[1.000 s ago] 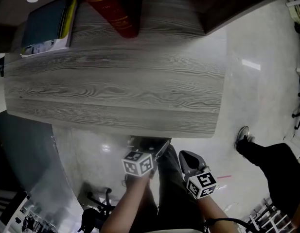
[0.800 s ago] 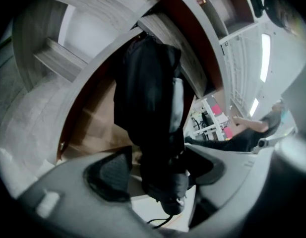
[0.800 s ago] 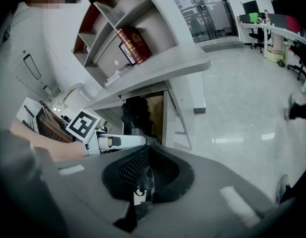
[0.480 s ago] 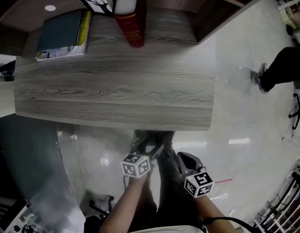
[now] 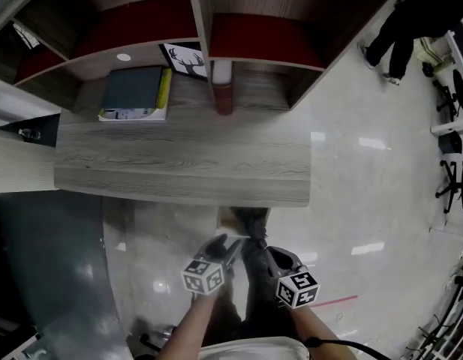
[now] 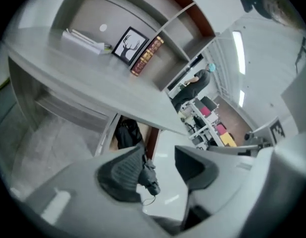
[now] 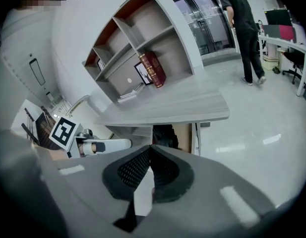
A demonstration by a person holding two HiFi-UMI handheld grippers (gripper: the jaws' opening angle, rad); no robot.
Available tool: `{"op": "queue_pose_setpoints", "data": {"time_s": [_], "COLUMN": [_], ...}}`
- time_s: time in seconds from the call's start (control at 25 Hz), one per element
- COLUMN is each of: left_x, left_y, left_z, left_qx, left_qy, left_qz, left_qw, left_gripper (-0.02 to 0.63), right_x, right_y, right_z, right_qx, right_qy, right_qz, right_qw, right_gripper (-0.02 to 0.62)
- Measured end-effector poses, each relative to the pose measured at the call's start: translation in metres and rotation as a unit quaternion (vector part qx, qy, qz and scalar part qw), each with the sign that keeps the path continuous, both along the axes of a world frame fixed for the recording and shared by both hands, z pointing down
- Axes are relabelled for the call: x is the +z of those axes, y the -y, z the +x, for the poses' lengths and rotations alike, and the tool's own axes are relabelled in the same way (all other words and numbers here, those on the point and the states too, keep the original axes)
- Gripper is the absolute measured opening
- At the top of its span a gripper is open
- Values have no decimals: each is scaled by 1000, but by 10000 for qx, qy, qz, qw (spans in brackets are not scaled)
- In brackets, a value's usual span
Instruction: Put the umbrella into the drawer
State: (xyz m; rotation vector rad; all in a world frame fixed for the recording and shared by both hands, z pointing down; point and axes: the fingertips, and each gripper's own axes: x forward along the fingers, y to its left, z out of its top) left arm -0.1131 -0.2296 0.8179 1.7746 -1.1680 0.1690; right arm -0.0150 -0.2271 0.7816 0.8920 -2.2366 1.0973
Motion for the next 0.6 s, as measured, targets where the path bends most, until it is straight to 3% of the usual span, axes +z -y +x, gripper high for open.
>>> {"op": "queue_pose_setpoints", "data": {"time_s": [0.16, 0.6], "left_x": [-56, -179], "left_y": [-17, -75], "left_z": [-15, -48], "left_qx": [-1, 174], "left_qy": [186, 284], "left_qz": [245, 933], "left_qw": [9995, 9951], "left_gripper": [128, 72], "right_x": [-42, -137], "right_y": [-9, -60], "right_z": [-9, -20], "right_qx": [24, 97], "right_qy": [46, -22], "right_qz": [97, 542], "right_qw": [9999, 9985], "right_gripper": [6, 5]}}
